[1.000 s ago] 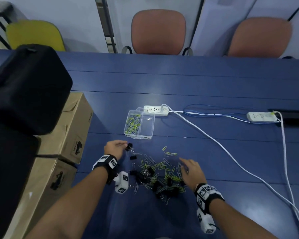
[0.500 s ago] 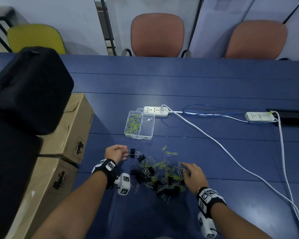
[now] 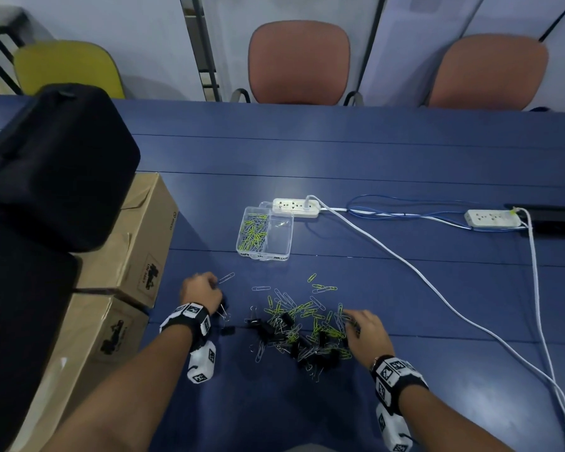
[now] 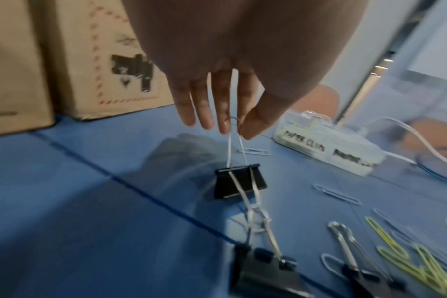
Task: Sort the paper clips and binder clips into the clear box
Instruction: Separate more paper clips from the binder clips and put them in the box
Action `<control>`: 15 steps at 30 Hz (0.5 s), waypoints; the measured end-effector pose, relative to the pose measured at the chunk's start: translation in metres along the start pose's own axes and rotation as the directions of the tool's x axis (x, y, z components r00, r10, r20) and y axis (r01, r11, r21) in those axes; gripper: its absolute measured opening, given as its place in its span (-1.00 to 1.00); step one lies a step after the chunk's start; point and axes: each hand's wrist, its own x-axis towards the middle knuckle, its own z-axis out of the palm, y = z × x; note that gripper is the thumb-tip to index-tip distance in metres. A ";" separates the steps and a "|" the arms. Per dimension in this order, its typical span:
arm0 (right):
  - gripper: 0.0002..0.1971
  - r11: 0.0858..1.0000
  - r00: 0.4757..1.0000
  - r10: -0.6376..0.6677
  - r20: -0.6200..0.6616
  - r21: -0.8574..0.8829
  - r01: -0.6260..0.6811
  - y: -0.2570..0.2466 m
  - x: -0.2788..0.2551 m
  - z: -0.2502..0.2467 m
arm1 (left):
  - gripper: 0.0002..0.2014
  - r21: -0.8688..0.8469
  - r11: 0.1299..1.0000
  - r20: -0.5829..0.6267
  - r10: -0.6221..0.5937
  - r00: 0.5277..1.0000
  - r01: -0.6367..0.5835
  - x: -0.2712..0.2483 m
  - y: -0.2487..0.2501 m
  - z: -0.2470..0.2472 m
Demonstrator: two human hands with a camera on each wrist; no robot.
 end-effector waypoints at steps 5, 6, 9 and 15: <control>-0.62 0.977 0.988 -0.154 0.023 -0.142 0.156 0.006 -0.012 -0.006 | -0.69 0.295 0.876 0.054 0.383 0.922 -0.381 -0.014 0.039 0.010; -0.55 0.962 0.979 -0.199 0.050 -0.182 0.204 0.005 -0.016 -0.008 | -0.67 0.280 0.834 0.108 0.466 0.878 -0.476 -0.021 0.047 0.016; -0.38 0.894 0.929 -0.327 0.172 -0.261 0.363 -0.001 -0.031 -0.010 | -0.43 0.239 0.673 0.297 0.636 0.712 -0.700 -0.052 0.059 0.043; -0.39 0.795 0.863 -0.323 0.389 -0.383 0.471 0.009 -0.056 0.003 | -0.32 0.314 0.637 0.458 0.548 0.700 -0.704 -0.096 0.031 0.093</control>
